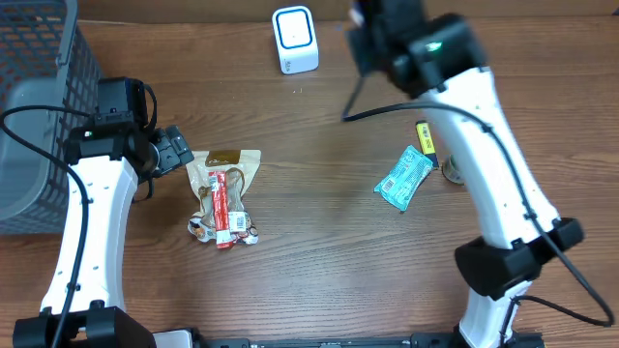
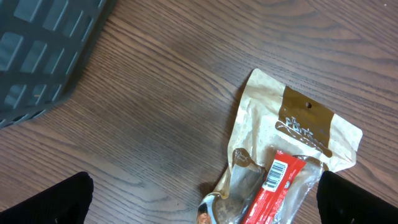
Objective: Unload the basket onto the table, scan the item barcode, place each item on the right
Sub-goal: 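Bring the Kleenex pack back and set it beside the wipes pack, then reach the right gripper left and grasp the red stick snack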
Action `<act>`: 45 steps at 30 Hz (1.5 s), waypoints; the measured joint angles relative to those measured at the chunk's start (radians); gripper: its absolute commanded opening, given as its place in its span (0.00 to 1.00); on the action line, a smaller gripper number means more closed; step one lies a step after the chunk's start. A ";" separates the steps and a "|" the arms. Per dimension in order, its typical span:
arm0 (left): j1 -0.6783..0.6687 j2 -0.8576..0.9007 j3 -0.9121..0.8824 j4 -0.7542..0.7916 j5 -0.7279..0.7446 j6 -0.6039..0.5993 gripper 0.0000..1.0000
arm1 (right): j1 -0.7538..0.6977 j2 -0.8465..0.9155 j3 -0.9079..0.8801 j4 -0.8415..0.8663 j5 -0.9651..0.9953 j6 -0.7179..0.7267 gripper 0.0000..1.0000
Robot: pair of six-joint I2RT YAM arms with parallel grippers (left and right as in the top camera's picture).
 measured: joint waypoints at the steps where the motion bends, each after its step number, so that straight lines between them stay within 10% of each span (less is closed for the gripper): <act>1: 0.000 0.000 0.000 0.001 0.000 0.000 1.00 | -0.021 0.005 -0.008 -0.040 -0.027 0.029 0.04; 18: 0.000 0.000 0.000 0.001 0.000 0.000 1.00 | -0.192 0.066 -0.546 -0.093 -0.202 0.174 0.10; 21: 0.000 0.000 0.000 0.001 0.000 0.000 1.00 | -0.192 0.066 -0.607 -0.044 -0.185 0.181 0.37; 25: 0.000 0.000 0.000 0.000 0.000 0.000 1.00 | -0.192 0.066 -0.642 -0.018 -0.154 0.177 0.44; 45: 0.000 0.000 0.000 0.001 0.000 0.000 1.00 | -0.022 0.066 -0.645 0.200 -0.367 0.211 0.42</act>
